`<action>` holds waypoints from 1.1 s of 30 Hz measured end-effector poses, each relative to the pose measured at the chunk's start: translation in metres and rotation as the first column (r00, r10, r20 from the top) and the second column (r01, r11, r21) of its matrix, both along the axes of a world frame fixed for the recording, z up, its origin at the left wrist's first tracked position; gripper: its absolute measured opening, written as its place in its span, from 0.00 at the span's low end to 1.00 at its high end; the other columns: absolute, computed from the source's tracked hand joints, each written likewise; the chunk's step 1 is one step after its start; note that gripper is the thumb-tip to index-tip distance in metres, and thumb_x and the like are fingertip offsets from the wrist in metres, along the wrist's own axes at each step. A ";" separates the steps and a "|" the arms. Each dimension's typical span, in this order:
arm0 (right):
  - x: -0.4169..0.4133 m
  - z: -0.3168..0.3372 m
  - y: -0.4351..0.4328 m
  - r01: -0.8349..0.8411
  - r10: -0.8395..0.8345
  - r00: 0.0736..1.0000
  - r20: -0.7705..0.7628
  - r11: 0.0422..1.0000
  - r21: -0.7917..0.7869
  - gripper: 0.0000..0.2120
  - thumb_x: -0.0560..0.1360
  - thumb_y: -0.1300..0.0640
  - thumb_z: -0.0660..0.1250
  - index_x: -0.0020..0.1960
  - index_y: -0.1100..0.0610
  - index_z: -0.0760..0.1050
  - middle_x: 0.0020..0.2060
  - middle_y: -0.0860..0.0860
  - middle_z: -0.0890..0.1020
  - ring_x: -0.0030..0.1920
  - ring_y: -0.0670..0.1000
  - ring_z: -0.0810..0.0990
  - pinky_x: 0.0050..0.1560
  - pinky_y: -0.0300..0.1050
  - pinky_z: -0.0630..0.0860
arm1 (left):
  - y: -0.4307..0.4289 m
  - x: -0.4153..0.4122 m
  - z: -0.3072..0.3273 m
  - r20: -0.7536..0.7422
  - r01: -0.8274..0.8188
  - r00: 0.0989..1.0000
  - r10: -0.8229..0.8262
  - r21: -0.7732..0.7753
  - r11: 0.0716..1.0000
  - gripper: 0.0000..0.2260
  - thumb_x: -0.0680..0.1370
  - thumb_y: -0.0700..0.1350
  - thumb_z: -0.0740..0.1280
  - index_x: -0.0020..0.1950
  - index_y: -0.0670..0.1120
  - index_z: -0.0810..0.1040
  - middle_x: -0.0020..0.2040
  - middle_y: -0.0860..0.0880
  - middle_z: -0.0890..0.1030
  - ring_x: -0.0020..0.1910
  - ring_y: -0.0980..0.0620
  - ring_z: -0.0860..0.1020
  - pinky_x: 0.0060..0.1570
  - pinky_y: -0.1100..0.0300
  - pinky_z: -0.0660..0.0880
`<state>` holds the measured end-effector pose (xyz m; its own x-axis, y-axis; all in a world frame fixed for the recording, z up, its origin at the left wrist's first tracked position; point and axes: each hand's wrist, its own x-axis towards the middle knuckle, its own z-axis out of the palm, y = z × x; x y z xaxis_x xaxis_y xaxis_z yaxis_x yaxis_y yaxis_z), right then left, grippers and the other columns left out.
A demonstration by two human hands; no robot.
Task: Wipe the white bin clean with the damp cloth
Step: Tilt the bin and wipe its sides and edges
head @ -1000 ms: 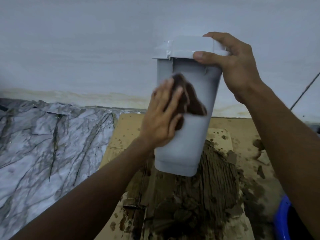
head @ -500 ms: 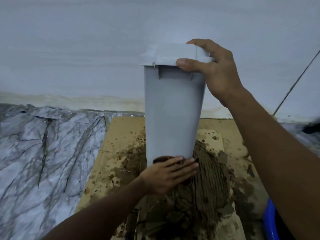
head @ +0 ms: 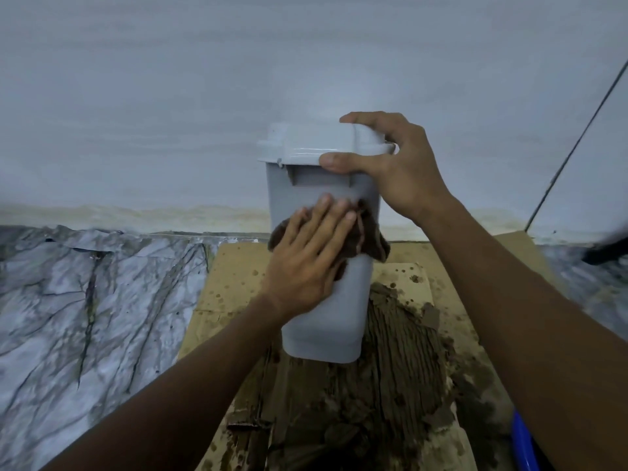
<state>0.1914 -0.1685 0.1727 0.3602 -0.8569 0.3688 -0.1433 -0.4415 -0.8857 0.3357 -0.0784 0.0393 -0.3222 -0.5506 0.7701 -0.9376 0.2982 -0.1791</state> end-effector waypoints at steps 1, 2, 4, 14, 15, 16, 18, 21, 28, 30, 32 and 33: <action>-0.001 0.001 0.000 0.008 -0.008 1.000 -0.008 1.000 0.005 0.31 0.51 0.33 0.79 0.53 0.39 0.81 0.58 0.38 0.78 0.61 0.40 0.75 0.65 0.49 0.73 | 0.008 0.000 -0.015 0.073 0.026 0.997 -0.030 0.051 0.998 0.24 0.83 0.44 0.58 0.78 0.39 0.62 0.79 0.39 0.60 0.80 0.41 0.58 0.79 0.43 0.52; -0.003 0.001 0.000 0.012 -0.011 1.000 -0.016 1.000 0.013 0.31 0.51 0.33 0.79 0.53 0.38 0.81 0.58 0.38 0.78 0.61 0.40 0.75 0.64 0.49 0.74 | 0.018 0.000 -0.032 0.167 0.062 0.983 -0.082 0.122 0.991 0.25 0.82 0.43 0.58 0.79 0.40 0.61 0.79 0.40 0.59 0.80 0.42 0.56 0.79 0.44 0.50; -0.008 0.002 0.002 0.005 -0.004 0.999 -0.033 1.000 0.020 0.33 0.49 0.32 0.80 0.53 0.38 0.81 0.59 0.38 0.78 0.61 0.40 0.75 0.63 0.50 0.75 | 0.040 0.003 -0.065 0.379 0.111 0.900 -0.215 0.279 0.954 0.27 0.81 0.44 0.58 0.81 0.41 0.59 0.81 0.41 0.56 0.81 0.42 0.53 0.80 0.46 0.46; -0.003 0.006 0.015 0.109 -0.115 0.985 -0.130 0.993 -0.049 0.41 0.44 0.22 0.74 0.54 0.35 0.80 0.56 0.36 0.76 0.61 0.39 0.74 0.62 0.49 0.75 | 0.039 0.045 -0.029 -0.482 0.063 0.873 0.075 0.264 0.962 0.29 0.84 0.42 0.54 0.83 0.48 0.47 0.84 0.46 0.46 0.82 0.46 0.52 0.78 0.59 0.54; -0.002 0.006 0.017 0.113 -0.119 0.985 -0.129 0.992 -0.050 0.40 0.44 0.22 0.74 0.54 0.35 0.80 0.55 0.36 0.77 0.61 0.39 0.74 0.62 0.49 0.75 | 0.036 0.032 -0.020 -0.642 0.069 0.760 0.100 0.232 0.970 0.27 0.85 0.43 0.54 0.83 0.48 0.48 0.83 0.44 0.53 0.80 0.50 0.59 0.74 0.64 0.61; -0.001 0.005 0.018 0.115 -0.120 0.984 -0.128 0.992 -0.051 0.40 0.44 0.23 0.75 0.54 0.35 0.80 0.55 0.36 0.77 0.60 0.39 0.74 0.62 0.49 0.75 | 0.032 0.017 -0.009 -0.770 0.061 0.628 0.117 0.198 0.978 0.26 0.86 0.45 0.54 0.83 0.48 0.51 0.79 0.43 0.63 0.75 0.52 0.68 0.67 0.66 0.69; -0.001 0.005 0.019 0.111 -0.119 0.983 -0.136 0.992 -0.063 0.39 0.45 0.23 0.75 0.54 0.34 0.80 0.55 0.37 0.77 0.61 0.40 0.74 0.62 0.50 0.75 | 0.019 -0.005 0.018 -0.933 -0.004 0.329 0.148 0.155 0.988 0.22 0.86 0.48 0.55 0.81 0.50 0.60 0.64 0.42 0.79 0.58 0.50 0.80 0.53 0.62 0.76; -0.005 0.004 0.024 0.083 -0.093 0.985 -0.144 0.994 -0.074 0.40 0.45 0.23 0.74 0.55 0.35 0.80 0.55 0.37 0.76 0.61 0.41 0.74 0.62 0.52 0.75 | 0.003 -0.012 0.071 -0.986 -0.037 -0.146 0.076 0.082 0.996 0.15 0.86 0.49 0.56 0.71 0.50 0.75 0.57 0.42 0.83 0.55 0.44 0.82 0.53 0.51 0.79; -0.028 -0.002 0.049 -0.043 0.031 0.985 -0.167 0.997 -0.070 0.40 0.45 0.28 0.79 0.56 0.36 0.81 0.58 0.36 0.76 0.63 0.42 0.73 0.61 0.54 0.76 | 0.038 0.009 0.132 -0.903 0.143 -0.367 0.225 0.184 0.972 0.14 0.87 0.47 0.58 0.47 0.52 0.81 0.33 0.52 0.78 0.32 0.53 0.75 0.36 0.56 0.72; -0.036 -0.008 0.061 -0.050 0.029 0.978 -0.208 0.994 -0.093 0.40 0.46 0.28 0.79 0.58 0.35 0.80 0.60 0.34 0.74 0.64 0.42 0.71 0.63 0.53 0.75 | 0.052 0.010 0.136 -0.914 0.182 -0.234 0.332 0.294 0.938 0.14 0.87 0.47 0.57 0.47 0.55 0.80 0.42 0.51 0.82 0.43 0.49 0.80 0.48 0.50 0.78; -0.044 -0.016 0.074 -0.054 0.021 0.973 -0.229 0.989 -0.136 0.41 0.47 0.26 0.78 0.59 0.35 0.79 0.63 0.33 0.72 0.65 0.42 0.69 0.64 0.48 0.73 | 0.062 0.010 0.139 -0.914 0.215 -0.168 0.370 0.332 0.918 0.14 0.87 0.47 0.57 0.51 0.54 0.81 0.44 0.49 0.82 0.45 0.46 0.79 0.49 0.48 0.78; -0.049 -0.020 0.081 -0.071 0.029 0.968 -0.248 0.984 -0.162 0.41 0.47 0.25 0.76 0.59 0.35 0.79 0.64 0.33 0.71 0.66 0.41 0.68 0.64 0.44 0.72 | 0.066 0.009 0.141 -0.910 0.210 -0.139 0.392 0.359 0.909 0.14 0.87 0.47 0.57 0.53 0.52 0.82 0.43 0.48 0.81 0.43 0.46 0.78 0.44 0.50 0.76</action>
